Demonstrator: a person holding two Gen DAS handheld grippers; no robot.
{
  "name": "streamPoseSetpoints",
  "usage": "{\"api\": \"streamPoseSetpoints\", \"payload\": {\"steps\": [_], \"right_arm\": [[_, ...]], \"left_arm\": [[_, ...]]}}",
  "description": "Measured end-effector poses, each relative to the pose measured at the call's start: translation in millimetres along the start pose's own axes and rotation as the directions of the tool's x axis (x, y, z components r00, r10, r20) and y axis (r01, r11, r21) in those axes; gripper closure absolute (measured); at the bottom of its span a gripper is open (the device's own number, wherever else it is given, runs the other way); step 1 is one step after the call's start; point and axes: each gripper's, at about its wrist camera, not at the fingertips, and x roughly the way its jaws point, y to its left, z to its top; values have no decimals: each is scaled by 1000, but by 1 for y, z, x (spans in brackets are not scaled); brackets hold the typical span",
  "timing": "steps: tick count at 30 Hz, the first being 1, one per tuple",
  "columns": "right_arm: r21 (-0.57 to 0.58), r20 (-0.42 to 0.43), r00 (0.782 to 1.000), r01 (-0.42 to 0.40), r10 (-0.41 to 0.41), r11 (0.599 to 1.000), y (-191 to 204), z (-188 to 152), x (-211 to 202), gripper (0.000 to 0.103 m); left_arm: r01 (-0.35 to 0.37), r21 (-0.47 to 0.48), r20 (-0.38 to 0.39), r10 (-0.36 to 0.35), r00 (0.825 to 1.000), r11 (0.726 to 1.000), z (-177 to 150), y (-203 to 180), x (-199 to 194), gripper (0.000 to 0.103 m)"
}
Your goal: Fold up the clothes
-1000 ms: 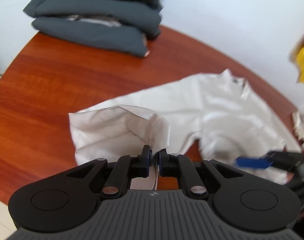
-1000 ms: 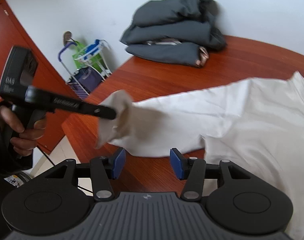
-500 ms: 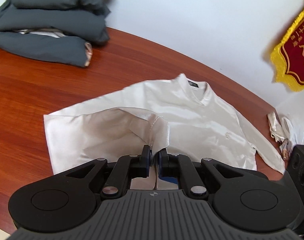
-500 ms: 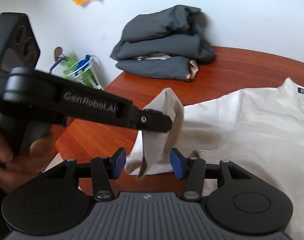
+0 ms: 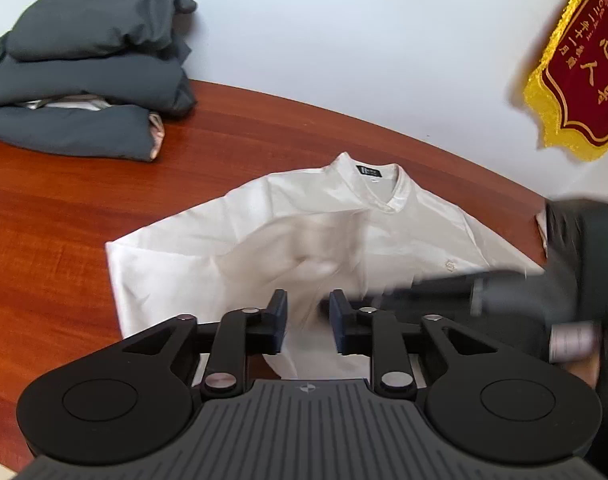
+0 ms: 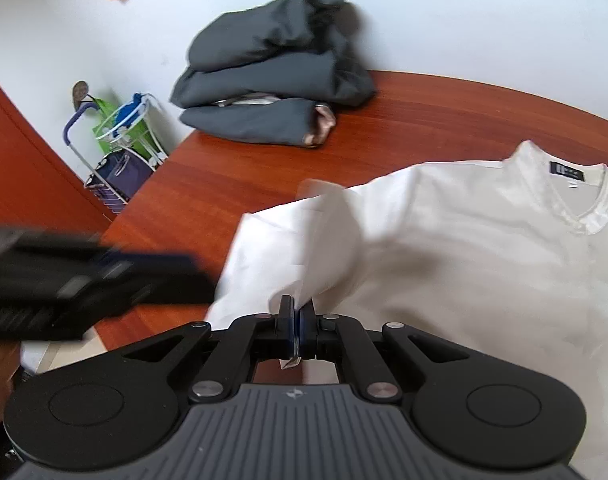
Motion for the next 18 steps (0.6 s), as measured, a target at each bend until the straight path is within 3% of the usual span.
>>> {"api": "streamPoseSetpoints", "payload": {"steps": [7,18], "right_arm": [[76,-8,999,-35,35,996,-63,34,-16,101],[134,101,993,-70,57,988,-156,66,-93,101]], "left_arm": [[-37,-9,-83,36,996,999,-43,-9,29,73],[-115,-27,-192,108,975,993,-93,-40,81,73]]}}
